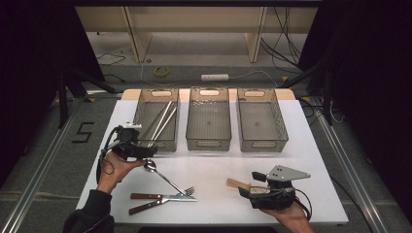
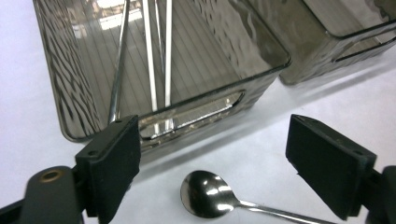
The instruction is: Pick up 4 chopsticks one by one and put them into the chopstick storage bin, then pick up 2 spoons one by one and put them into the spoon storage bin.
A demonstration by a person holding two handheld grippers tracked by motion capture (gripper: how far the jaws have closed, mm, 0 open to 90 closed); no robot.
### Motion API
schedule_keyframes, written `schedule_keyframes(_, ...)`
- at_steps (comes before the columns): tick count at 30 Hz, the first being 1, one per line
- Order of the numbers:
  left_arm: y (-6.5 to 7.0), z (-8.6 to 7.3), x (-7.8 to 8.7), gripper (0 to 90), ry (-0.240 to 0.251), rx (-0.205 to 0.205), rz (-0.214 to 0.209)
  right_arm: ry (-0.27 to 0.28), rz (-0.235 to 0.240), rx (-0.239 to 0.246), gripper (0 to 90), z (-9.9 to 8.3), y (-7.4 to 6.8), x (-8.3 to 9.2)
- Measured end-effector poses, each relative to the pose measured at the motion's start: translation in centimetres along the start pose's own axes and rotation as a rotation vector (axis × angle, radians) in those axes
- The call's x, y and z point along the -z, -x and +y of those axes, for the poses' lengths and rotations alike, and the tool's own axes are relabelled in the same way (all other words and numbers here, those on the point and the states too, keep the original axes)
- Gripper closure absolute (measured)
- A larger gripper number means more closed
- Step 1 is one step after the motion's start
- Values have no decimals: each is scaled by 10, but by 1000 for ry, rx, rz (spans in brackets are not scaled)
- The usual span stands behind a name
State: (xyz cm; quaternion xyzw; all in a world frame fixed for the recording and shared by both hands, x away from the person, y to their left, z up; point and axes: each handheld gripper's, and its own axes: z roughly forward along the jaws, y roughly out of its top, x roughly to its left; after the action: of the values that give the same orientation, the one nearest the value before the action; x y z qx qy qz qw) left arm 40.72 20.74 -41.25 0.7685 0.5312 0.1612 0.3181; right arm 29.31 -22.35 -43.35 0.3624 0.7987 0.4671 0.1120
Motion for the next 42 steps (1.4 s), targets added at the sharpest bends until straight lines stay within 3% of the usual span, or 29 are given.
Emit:
schedule_keyframes(2,-2,-2,0,166,-3,9,6,0,0,0,267,0,0,0)
schedule_keyframes(9,-8,-9,0,167,8,98,5,-5,0,-1,267,0,-1,0)
schedule_keyframes(17,-12,-17,-4,167,-7,158,3,-1,-3,-1,267,0,-1,0)
schedule_keyframes(28,-21,-26,-10,171,-41,239,-41,-5,-3,1,267,0,-1,0)
schedule_keyframes(33,-27,-30,-14,244,-68,274,-77,-4,-5,0,267,0,-1,0)
schedule_keyframes(42,-31,-37,-22,402,-120,293,-72,-4,-11,6,267,0,-2,0)
